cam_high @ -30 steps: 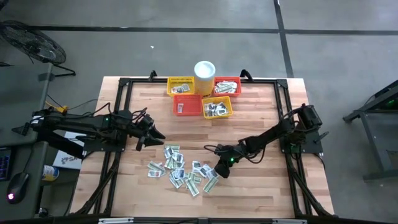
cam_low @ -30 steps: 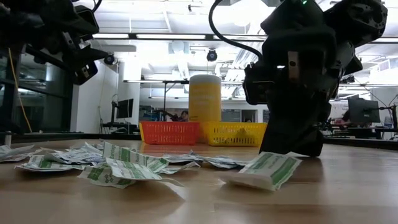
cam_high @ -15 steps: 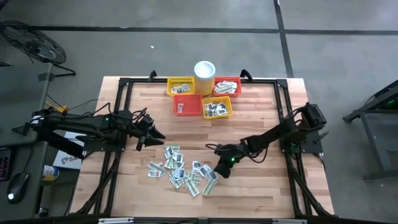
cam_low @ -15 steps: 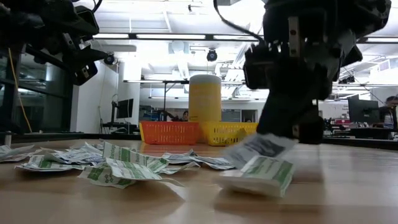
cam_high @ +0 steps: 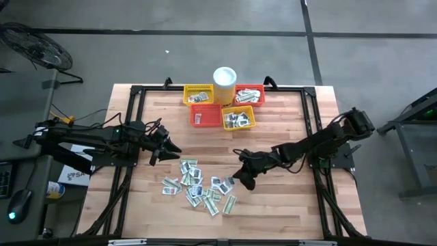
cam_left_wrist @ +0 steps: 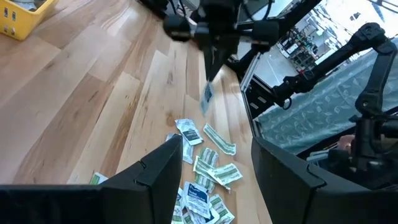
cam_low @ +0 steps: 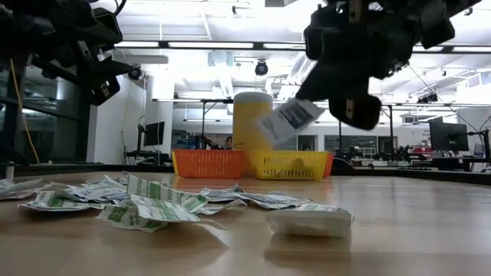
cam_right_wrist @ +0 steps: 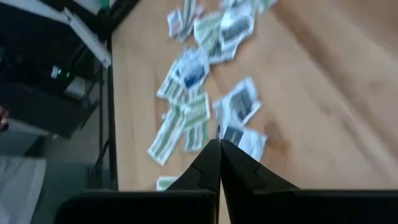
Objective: Pick & Place First Aid Supplies
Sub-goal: Put the black towelette pack into the bottom yellow basket
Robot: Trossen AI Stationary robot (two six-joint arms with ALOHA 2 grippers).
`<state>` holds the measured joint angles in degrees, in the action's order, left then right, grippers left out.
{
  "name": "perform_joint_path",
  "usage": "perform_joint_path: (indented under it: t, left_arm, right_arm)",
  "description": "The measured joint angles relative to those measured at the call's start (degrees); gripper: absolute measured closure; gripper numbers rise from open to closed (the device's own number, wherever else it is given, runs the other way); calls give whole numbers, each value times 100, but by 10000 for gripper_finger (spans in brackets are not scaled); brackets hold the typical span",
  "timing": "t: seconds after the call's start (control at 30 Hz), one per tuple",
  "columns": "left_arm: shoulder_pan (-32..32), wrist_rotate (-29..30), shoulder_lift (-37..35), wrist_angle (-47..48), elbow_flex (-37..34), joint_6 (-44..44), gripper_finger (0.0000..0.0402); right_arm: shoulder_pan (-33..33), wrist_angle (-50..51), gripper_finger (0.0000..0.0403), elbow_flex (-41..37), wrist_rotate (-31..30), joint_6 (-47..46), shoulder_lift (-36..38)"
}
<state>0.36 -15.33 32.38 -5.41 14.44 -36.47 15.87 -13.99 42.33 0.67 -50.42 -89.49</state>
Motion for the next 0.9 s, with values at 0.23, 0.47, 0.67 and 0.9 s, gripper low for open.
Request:
perform_joint_path:
  t: [0.23,0.47,0.67,0.9]
  left_arm:
    - [0,-1,1,-3,0,-100,211]
    - [0,4,2,-22,0,-258,211]
    - [0,123,0,-57,0,-397,211]
    - [0,546,2,-55,0,-634,211]
  right_arm:
    - [-229,291,403,4,-651,342,463]
    - [-705,658,403,4,-1112,830,828]
    - [-1485,958,403,7,-951,1491,1012]
    - [-2567,1123,403,7,137,2127,1022]
